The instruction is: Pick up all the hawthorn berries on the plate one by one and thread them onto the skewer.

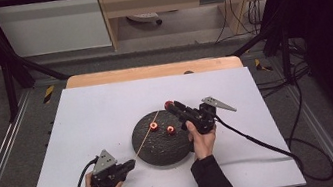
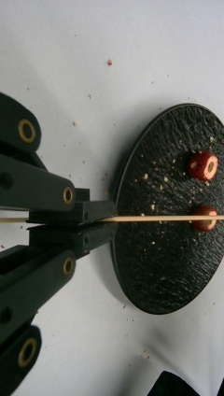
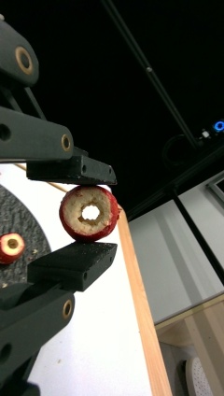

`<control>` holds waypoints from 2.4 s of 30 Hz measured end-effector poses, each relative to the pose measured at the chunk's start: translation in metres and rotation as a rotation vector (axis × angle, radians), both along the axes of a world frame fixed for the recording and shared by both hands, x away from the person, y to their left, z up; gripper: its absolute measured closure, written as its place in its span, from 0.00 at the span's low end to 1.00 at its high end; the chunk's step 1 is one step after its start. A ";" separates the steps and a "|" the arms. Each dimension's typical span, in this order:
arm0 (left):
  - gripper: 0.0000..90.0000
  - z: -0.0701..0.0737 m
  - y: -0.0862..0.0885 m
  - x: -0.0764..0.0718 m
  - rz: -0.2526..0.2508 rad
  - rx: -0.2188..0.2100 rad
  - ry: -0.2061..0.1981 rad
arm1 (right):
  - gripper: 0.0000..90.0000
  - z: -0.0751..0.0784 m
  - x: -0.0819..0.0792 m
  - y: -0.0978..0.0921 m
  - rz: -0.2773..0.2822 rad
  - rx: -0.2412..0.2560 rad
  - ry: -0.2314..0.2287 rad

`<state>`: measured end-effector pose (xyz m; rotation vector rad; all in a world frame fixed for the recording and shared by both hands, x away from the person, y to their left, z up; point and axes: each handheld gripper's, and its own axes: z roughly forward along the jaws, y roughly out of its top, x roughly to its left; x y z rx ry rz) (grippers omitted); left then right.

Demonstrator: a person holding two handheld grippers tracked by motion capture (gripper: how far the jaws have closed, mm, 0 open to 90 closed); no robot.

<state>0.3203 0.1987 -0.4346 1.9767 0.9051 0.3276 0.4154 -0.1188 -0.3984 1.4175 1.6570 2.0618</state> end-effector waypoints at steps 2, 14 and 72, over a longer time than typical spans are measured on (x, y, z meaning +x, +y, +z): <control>0.98 0.000 -0.003 -0.001 0.003 -0.002 -0.001 | 0.68 0.000 0.001 0.000 -0.005 0.008 -0.003; 0.98 0.007 -0.017 -0.001 0.024 -0.030 -0.016 | 0.68 0.002 0.010 -0.002 -0.048 0.117 -0.013; 0.98 0.022 -0.061 0.005 0.104 -0.104 -0.002 | 0.68 -0.009 0.009 0.007 -0.055 0.261 0.021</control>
